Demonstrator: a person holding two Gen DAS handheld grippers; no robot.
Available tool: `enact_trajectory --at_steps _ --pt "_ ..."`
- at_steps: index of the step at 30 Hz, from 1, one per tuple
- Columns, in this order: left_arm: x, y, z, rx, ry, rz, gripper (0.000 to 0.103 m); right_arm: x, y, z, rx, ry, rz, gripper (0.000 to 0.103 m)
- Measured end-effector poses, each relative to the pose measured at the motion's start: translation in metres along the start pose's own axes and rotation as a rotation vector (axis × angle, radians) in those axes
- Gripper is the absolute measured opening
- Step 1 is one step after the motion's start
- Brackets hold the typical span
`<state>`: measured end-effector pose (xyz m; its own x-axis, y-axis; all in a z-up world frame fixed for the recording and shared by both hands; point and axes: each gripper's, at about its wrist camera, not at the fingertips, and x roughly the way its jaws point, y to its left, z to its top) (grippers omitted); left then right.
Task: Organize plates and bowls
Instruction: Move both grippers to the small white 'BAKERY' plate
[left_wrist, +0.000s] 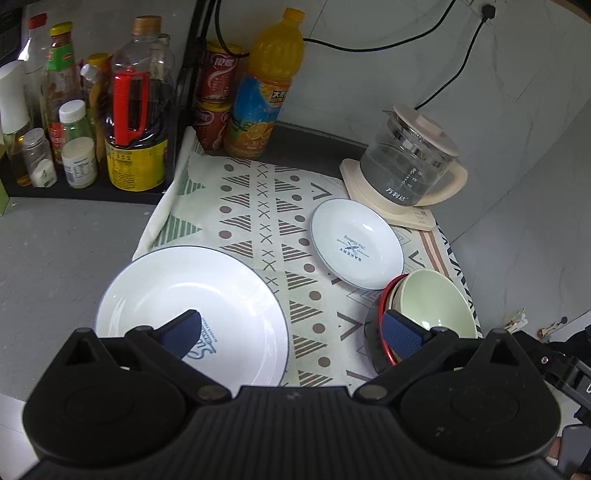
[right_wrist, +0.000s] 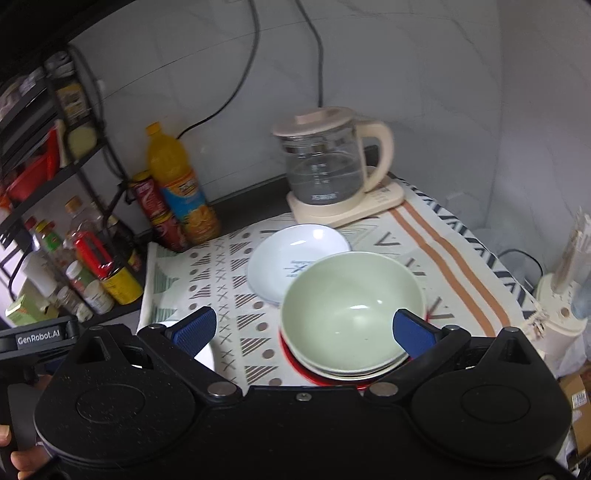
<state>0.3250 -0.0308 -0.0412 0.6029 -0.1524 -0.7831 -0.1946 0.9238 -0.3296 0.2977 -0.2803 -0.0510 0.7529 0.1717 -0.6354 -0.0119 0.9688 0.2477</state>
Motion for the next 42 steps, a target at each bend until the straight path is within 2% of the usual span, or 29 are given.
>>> enact_trajectory --at_steps 7,16,25,29,31,37,42 --pt "0.017 -0.015 0.011 0.021 0.017 -0.011 0.102 0.009 -0.015 0.012 0.036 0.009 -0.015 0.103" --pt "0.049 -0.031 0.036 0.024 -0.007 -0.01 0.102 0.041 -0.023 0.038 0.024 0.025 0.022 0.102" --pt "0.095 -0.046 0.057 0.021 0.018 -0.002 0.1 0.094 -0.035 0.071 0.018 0.059 0.032 0.101" --pt "0.118 -0.046 0.063 0.0 0.043 0.007 0.1 0.128 -0.042 0.083 0.016 0.115 0.022 0.092" --pt "0.131 -0.046 0.066 0.0 0.057 0.019 0.099 0.144 -0.046 0.087 0.019 0.144 0.022 0.091" --pt "0.166 -0.047 0.075 -0.047 0.089 0.051 0.09 0.188 -0.053 0.092 0.031 0.228 0.038 0.082" --pt "0.194 -0.043 0.077 -0.088 0.139 0.075 0.067 0.219 -0.06 0.098 0.028 0.28 0.031 0.078"
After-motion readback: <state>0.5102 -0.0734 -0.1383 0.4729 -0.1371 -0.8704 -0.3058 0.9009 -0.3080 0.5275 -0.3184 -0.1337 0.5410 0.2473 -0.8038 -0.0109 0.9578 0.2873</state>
